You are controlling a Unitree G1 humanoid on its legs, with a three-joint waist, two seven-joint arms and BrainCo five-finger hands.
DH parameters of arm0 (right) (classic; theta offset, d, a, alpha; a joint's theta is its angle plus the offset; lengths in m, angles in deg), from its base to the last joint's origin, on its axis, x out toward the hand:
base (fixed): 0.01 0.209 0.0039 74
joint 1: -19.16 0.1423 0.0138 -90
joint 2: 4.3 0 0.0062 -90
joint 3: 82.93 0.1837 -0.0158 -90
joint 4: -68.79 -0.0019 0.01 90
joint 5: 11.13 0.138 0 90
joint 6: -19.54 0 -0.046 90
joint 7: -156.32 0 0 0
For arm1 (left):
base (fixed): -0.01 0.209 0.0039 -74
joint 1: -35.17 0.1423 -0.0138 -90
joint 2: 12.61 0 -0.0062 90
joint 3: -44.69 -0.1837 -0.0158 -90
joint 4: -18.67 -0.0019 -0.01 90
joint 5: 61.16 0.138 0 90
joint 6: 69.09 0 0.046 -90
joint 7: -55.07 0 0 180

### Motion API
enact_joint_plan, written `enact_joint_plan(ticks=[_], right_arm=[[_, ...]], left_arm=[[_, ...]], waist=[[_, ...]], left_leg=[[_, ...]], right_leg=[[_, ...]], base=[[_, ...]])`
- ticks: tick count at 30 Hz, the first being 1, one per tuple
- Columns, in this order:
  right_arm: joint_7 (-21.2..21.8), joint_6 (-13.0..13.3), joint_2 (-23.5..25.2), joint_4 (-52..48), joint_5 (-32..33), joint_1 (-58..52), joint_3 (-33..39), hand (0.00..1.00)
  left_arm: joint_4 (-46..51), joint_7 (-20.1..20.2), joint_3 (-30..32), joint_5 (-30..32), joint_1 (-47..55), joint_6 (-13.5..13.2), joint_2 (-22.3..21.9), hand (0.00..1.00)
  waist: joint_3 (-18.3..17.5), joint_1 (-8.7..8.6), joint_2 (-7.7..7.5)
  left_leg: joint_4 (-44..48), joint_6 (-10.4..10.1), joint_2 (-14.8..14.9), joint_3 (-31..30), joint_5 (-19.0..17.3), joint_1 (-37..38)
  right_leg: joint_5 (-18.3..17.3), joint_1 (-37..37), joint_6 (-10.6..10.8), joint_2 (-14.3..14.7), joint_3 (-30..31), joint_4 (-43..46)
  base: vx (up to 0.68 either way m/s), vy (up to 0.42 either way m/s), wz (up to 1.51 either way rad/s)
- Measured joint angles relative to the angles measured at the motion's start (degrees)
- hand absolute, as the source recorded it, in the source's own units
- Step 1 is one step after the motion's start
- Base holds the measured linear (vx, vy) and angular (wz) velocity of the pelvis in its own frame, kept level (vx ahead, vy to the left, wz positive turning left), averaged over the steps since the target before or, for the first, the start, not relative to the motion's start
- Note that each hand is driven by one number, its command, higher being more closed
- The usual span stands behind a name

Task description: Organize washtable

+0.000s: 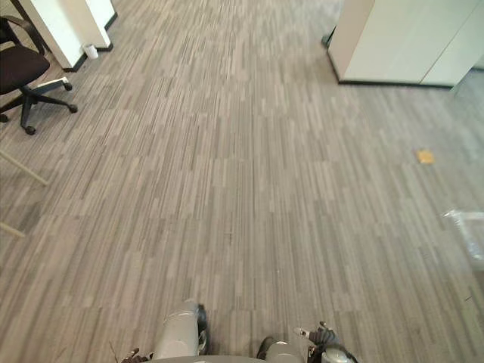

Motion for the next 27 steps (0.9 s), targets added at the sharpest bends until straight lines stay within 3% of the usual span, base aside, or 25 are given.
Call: enact_joint_plan(ticks=[1,2,3,4,5,6,7,8,9,11,13,15,17,18,19,20,21,22,23,24,25,26,27], right_arm=[[0.12,-0.01,0.85,0.01,-0.01,-0.42,-0.43,0.00],[0.19,0.02,1.91,0.21,-0.03,-0.97,-0.79,0.00],[0.30,0.09,2.27,0.47,-0.07,-0.96,-0.79,0.00],[0.49,0.03,2.15,0.70,-0.23,-1.20,-0.52,0.00],[0.87,-0.09,2.24,0.99,-0.75,-1.33,-0.37,0.00],[1.07,-0.09,2.28,1.00,-1.00,-1.38,-0.39,0.00],[1.22,-0.04,2.43,1.01,-1.24,-1.41,-0.43,0.00],[1.57,0.00,2.96,1.00,-1.53,-1.71,-0.48,0.00],[1.67,0.25,2.86,0.14,-1.59,-1.85,0.21,0.00],[1.61,0.64,2.47,-2.72,-1.66,-2.34,-1.04,0.00],[1.44,0.89,2.36,-4.36,-1.64,-2.46,-0.84,0.00],[1.34,0.96,2.42,-5.68,-1.63,-3.03,1.05,0.00],[1.15,0.80,2.03,-5.20,-1.68,-3.61,1.57,0.00],[1.09,0.48,2.23,-5.21,-1.72,-3.81,1.54,0.00],[1.23,0.42,2.03,-5.33,-1.78,-3.80,1.63,0.00],[1.30,0.33,1.71,-5.22,-1.90,-3.85,2.23,0.00],[1.38,0.23,1.45,-5.29,-2.24,-4.27,3.37,0.00],[1.40,0.04,0.53,-5.85,-2.39,-4.38,3.66,0.00],[1.25,-0.07,0.21,-6.74,-2.45,-4.70,3.44,0.00],[1.08,-0.17,0.21,-7.52,-2.46,-4.98,3.02,0.00],[1.01,-0.26,0.42,-7.45,-2.35,-4.89,3.08,0.00],[0.64,-0.27,1.05,-6.45,-2.09,-4.59,2.46,0.00],[0.23,-0.24,1.92,-5.70,-1.98,-4.55,1.40,0.00]], left_arm=[[-0.70,0.18,0.67,0.12,0.15,0.37,0.43,0.00],[-0.89,0.11,1.67,0.30,0.96,0.56,1.50,0.00],[-1.33,0.11,2.15,0.76,0.87,0.64,1.63,0.00],[-2.25,0.08,2.45,1.70,0.07,0.91,2.22,0.00],[-2.18,0.17,2.21,2.40,-0.25,0.95,2.75,0.00],[-1.81,0.17,2.15,2.42,-0.37,0.95,2.73,0.00],[-1.68,0.13,1.91,2.45,-0.72,0.93,2.80,0.00],[-1.61,0.09,0.64,2.63,-1.90,1.08,3.68,0.00],[-1.20,0.04,-0.32,3.47,-2.97,1.16,4.00,0.00],[-0.10,-0.05,-2.70,4.43,-5.25,1.05,4.37,0.00],[0.56,-0.15,-3.26,4.79,-6.60,0.76,4.32,0.00],[0.88,-0.15,-3.95,5.23,-7.65,0.41,4.10,0.00],[0.92,-0.14,-4.46,6.05,-7.60,0.50,4.12,0.00],[0.89,-0.17,-4.44,6.08,-7.01,0.48,4.25,0.00],[0.12,-0.20,-4.45,6.46,-6.93,0.73,3.63,0.00],[0.02,-0.16,-4.45,6.74,-6.91,0.76,3.11,0.00],[-0.25,-0.13,-4.30,6.73,-6.87,0.75,2.45,0.00],[-0.52,-0.11,-1.92,6.70,-7.04,0.80,0.66,0.00],[-0.65,-0.11,0.44,6.68,-6.96,1.03,-0.38,0.00],[-0.42,-0.19,2.77,6.66,-6.85,1.12,-0.92,0.00],[-0.40,-0.18,2.99,6.67,-6.92,1.12,-0.75,0.00],[-0.13,-0.18,2.70,6.68,-6.92,1.11,0.17,0.00],[0.62,-0.23,2.19,6.68,-6.86,1.08,1.33,0.00]], waist=[[-0.54,1.12,-1.49],[-1.64,1.33,-3.82],[-1.88,0.99,-5.09],[-1.88,0.18,-5.53],[-1.83,-0.75,-5.83],[-1.73,-1.11,-5.78],[-1.69,-1.82,-5.88],[-1.48,-2.38,-5.61],[-0.90,-3.30,-4.62],[-0.65,-4.53,-4.22],[-0.51,-5.10,-3.87],[-0.31,-5.23,-3.39],[-0.19,-5.12,-3.22],[-0.42,-5.06,-3.60],[-1.12,-5.36,-2.71],[-1.61,-5.43,-2.00],[-2.13,-5.38,-0.78],[-2.04,-5.29,1.76],[-2.03,-5.38,3.07],[-1.85,-4.74,3.21],[-1.77,-4.70,3.45],[-1.33,-4.55,2.83],[-0.45,-3.83,0.89]], left_leg=[[3.71,3.70,-0.98,-1.16,2.87,-0.71],[8.80,7.14,-3.13,-1.17,0.11,-1.20],[11.10,7.81,-4.16,-0.99,-2.33,-1.29],[15.66,9.32,-5.07,-1.18,-5.54,-0.63],[17.09,10.45,-6.49,-1.38,-9.58,2.77],[16.18,10.96,-7.00,-1.67,-11.04,5.00],[15.37,11.36,-7.60,-2.13,-12.01,7.03],[13.48,12.00,-8.35,-3.53,-13.35,11.48],[10.67,12.36,-8.71,-5.34,-13.98,16.69],[5.08,12.23,-8.71,-7.34,-14.21,24.69],[2.62,11.40,-8.25,-8.52,-15.20,28.64],[0.97,9.31,-7.09,-9.19,-17.00,31.96],[-0.52,6.40,-5.53,-10.16,-19.57,36.92],[-0.25,4.62,-5.08,-11.31,-20.60,39.84],[2.45,4.10,-3.74,-12.67,-20.53,40.78],[4.87,3.21,-2.72,-13.38,-19.98,40.52],[10.62,2.59,-1.41,-13.71,-18.38,39.08],[22.16,4.03,0.91,-13.26,-12.97,35.09],[32.48,4.33,2.82,-12.30,-3.41,30.19],[43.90,3.01,7.13,-8.88,6.19,23.72],[49.26,4.69,9.54,-6.53,3.45,20.88],[56.21,6.32,11.65,-3.65,-2.90,16.78],[57.06,6.11,10.57,-2.16,-6.83,13.01]], right_leg=[[-2.54,1.01,1.92,-1.47,1.47,1.39],[-3.96,1.63,4.42,-3.86,2.01,4.12],[-4.31,1.51,5.18,-5.42,2.60,6.63],[-3.51,-0.07,6.64,-7.58,4.80,14.71],[2.26,-4.15,4.21,-9.57,8.86,29.31],[6.13,-6.43,3.22,-9.99,10.99,35.55],[7.08,-8.88,4.75,-9.47,13.89,41.75],[4.20,-13.20,6.49,-6.54,17.75,50.99],[1.46,-16.82,4.39,-3.37,17.98,53.89],[-2.41,-22.94,-0.35,-0.90,13.58,49.51],[-2.84,-27.38,-1.77,-1.24,10.03,40.68],[0.46,-30.44,-2.77,-1.46,8.49,24.16],[6.92,-30.75,-3.76,-0.92,7.98,8.55],[9.57,-30.77,-5.80,-0.21,8.38,6.46],[14.96,-30.81,-8.14,0.40,8.52,10.95],[15.48,-30.88,-8.79,0.84,8.46,13.28],[16.07,-30.75,-7.79,1.69,7.65,16.34],[11.94,-28.95,-8.19,3.75,6.55,19.02],[9.77,-26.81,-8.91,5.28,6.53,18.74],[7.77,-23.48,-9.92,7.83,7.21,17.26],[7.10,-21.44,-10.53,8.93,7.55,16.33],[6.61,-16.73,-11.14,10.16,8.81,14.26],[6.58,-10.86,-11.18,10.00,10.35,10.64]], base=[[0.51,0.177,-0.41],[0.58,0.146,-0.25],[0.65,0.164,0.11],[0.80,0.264,0.39],[0.79,0.311,0.39],[0.66,0.275,0.30],[0.51,0.157,0.36],[0.62,0.142,0.52],[0.73,0.124,0.63],[0.66,0.053,0.62],[0.53,-0.005,0.54],[0.60,-0.030,0.56],[0.67,-0.102,0.57],[0.78,-0.195,0.49],[0.96,-0.257,0.40],[0.82,-0.238,0.35],[0.82,-0.259,0.09],[0.65,-0.210,-0.06],[0.99,-0.253,-0.42],[0.80,-0.170,-0.46],[0.94,-0.177,-0.63],[0.73,-0.116,-0.53],[0.70,-0.091,-0.49]])
